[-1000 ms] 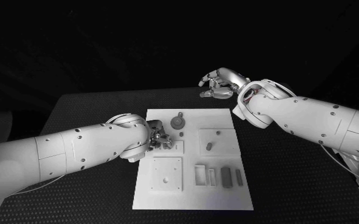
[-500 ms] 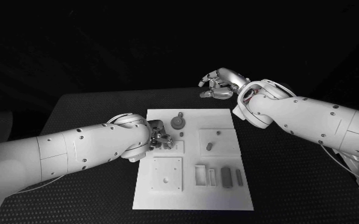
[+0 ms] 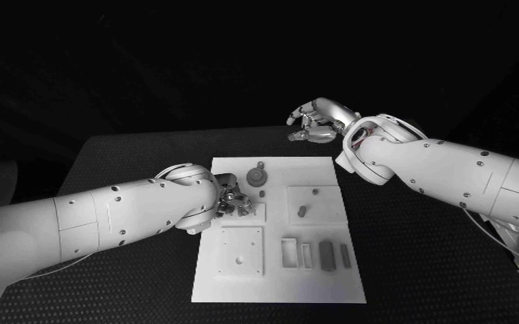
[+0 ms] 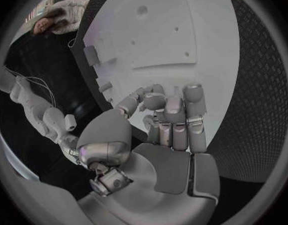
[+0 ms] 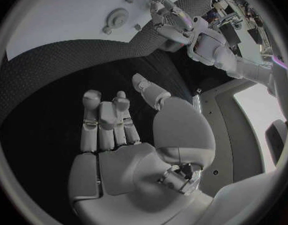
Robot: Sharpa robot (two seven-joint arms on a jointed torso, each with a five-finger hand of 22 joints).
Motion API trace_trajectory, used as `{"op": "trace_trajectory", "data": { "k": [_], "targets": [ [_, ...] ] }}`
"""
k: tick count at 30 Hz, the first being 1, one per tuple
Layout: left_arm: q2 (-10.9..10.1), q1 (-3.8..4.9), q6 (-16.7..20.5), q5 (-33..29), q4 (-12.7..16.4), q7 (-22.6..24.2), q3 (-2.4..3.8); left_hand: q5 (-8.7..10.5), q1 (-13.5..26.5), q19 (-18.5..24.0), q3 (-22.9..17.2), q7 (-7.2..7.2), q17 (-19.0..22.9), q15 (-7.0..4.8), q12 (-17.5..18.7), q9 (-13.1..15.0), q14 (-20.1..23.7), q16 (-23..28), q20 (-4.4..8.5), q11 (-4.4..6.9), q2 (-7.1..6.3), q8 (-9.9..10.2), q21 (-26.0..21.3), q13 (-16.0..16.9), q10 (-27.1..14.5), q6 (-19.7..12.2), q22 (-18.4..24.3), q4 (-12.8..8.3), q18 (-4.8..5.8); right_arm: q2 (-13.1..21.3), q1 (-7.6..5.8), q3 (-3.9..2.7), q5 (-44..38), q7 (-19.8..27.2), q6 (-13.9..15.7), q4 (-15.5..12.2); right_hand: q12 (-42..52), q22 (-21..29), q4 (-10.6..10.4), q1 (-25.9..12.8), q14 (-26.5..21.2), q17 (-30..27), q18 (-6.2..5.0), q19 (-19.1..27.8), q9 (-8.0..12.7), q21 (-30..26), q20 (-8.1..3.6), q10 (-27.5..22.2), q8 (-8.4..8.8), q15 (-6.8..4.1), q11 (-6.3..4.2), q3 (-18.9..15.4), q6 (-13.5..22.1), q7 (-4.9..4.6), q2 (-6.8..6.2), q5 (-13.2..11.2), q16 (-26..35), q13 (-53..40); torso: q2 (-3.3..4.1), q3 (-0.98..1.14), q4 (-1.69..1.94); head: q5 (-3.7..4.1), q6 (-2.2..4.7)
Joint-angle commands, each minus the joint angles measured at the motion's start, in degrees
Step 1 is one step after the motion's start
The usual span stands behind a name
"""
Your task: Assemble the parts on the task board
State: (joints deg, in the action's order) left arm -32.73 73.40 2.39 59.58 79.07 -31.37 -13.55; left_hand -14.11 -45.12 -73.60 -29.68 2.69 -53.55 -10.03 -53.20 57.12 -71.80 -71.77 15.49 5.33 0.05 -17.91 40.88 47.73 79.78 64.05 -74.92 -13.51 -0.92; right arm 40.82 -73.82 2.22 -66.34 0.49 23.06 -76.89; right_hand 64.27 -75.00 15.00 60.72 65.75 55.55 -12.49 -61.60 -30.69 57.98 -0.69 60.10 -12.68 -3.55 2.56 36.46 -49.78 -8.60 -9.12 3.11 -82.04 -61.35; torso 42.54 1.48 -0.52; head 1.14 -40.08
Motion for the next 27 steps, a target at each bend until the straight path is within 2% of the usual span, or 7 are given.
{"op": "trace_trajectory", "data": {
  "k": [1, 17, 25, 27],
  "targets": [
    [0.4, -0.25, -1.4, -0.5, 0.4, 1.6, -0.06, 0.38, 0.5, 0.1, 0.4, -3.74, 0.2, -1.31, -0.4, 0.1, 1.6, -0.3, 0.18, 1.79, -0.91, 0.1, 0.2, -0.1, -1.8, 7.9, -1.1, 0.6, -1.48, -0.1, 0.0, -0.04, 0.0, 0.5, -0.7, 0.0, 0.3, -0.3, 0.1, 0.0, -0.3, 0.0, -2.51, -0.3, 0.1, -0.4, -0.2, -0.5, 0.22, -0.07, -0.04, -0.1, 0.1, -0.4, 0.66, 0.1, 0.2, 0.1, 0.0, -0.01, -0.01, 0.0, -0.02],
    [0.2, -0.25, -1.4, -0.5, 0.3, 1.7, -0.06, 0.54, 1.5, 0.2, 1.4, -3.78, 0.4, -1.38, -0.4, 0.1, 1.8, -0.6, 0.21, 1.84, -1.55, 0.1, 0.2, -0.2, -1.9, 7.9, -1.1, 1.0, -1.59, -0.1, 0.01, -0.04, 0.0, 0.5, -0.8, 0.0, 0.3, -0.3, 0.2, 0.0, -0.3, 0.0, -2.51, -0.3, 0.1, -0.4, -0.18, -0.6, 0.24, -0.06, -0.02, -0.1, 0.1, -0.42, 0.68, 0.1, 0.2, 0.1, 0.02, -0.02, -0.04, 0.02, -0.09],
    [-0.1, -0.25, -1.2, -0.5, 0.0, 1.6, -0.04, -0.39, -1.4, 0.3, -0.1, -3.82, 0.9, -1.5, -0.6, 0.1, 1.9, -1.0, 0.19, 1.86, 2.28, 0.0, 0.4, -0.3, -1.8, 7.9, -1.1, -0.9, -1.73, -0.1, 0.01, -0.04, 0.0, 0.5, -0.8, 0.1, 0.3, -0.3, 0.2, 0.0, -0.4, 0.0, -2.51, -0.3, 0.1, -0.4, -0.17, -0.6, 0.25, -0.05, -0.01, -0.1, 0.2, -0.42, 0.71, 0.1, 0.2, 0.1, 0.02, -0.02, 0.0, 0.13, -0.2],
    [-0.2, -0.25, -1.3, -0.5, -0.1, 1.5, -0.04, -0.51, -1.9, 0.3, -0.6, -3.8, 1.0, -1.49, -0.6, 0.1, 1.9, -1.0, 0.14, 1.84, 2.8, -0.1, 0.4, -0.3, -1.9, 7.9, -1.1, -1.2, -1.7, -0.1, 0.02, -0.04, 0.0, 0.5, -0.8, 0.1, 0.3, -0.3, 0.2, 0.0, -0.4, 0.0, -2.51, -0.3, 0.1, -0.4, -0.17, -0.6, 0.25, -0.05, -0.01, -0.1, 0.2, -0.42, 0.71, 0.1, 0.2, 0.1, 0.03, -0.02, 0.0, 0.13, -0.18]
  ]
}}
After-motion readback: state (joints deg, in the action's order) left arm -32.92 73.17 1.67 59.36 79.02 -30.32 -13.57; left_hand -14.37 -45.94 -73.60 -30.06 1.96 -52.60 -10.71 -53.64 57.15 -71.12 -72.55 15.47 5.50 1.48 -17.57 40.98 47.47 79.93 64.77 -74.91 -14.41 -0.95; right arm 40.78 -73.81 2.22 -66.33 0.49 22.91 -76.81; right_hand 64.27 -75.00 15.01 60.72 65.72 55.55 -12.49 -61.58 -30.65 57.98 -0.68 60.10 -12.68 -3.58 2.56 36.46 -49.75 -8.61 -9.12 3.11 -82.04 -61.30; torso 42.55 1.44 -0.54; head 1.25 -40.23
